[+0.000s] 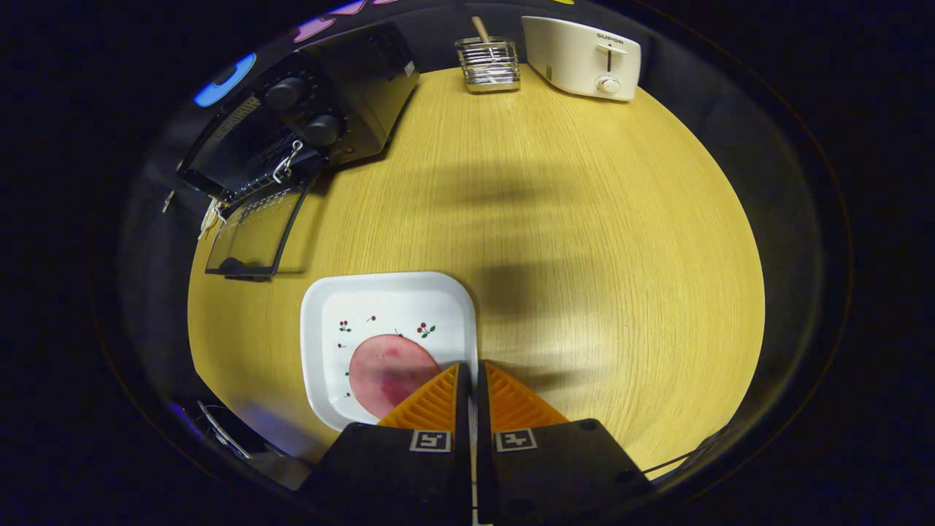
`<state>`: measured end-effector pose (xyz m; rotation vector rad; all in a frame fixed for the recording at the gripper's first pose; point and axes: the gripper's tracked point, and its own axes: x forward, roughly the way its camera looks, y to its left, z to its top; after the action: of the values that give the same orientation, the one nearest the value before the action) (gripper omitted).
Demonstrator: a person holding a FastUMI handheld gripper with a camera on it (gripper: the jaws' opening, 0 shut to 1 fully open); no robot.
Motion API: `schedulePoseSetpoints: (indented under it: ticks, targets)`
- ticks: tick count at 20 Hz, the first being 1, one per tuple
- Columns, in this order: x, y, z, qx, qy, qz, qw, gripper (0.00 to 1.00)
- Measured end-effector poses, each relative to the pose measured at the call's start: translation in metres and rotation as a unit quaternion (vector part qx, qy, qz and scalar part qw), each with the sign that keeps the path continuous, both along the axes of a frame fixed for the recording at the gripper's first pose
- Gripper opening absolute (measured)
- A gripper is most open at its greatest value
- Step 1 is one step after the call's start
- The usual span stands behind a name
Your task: Open the toaster oven, put the food inside, and close the toaster oven door.
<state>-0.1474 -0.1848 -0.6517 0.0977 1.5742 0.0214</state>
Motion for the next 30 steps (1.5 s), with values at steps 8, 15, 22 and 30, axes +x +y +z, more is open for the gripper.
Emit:
schedulePoseSetpoints:
  ticks: [8,15,22,30]
  targets:
    - [0.001,0.004,-0.003,0.078,0.045,-0.031,0.995,0.08]
    - [-0.003,0.018,-0.002,0.205,0.099,-0.155,0.961,0.08]
    - [-0.013,0.024,0.013,0.234,0.076,-0.211,0.946,0.07]
    - [-0.006,0.044,0.068,0.253,0.016,-0.265,0.93,0.08]
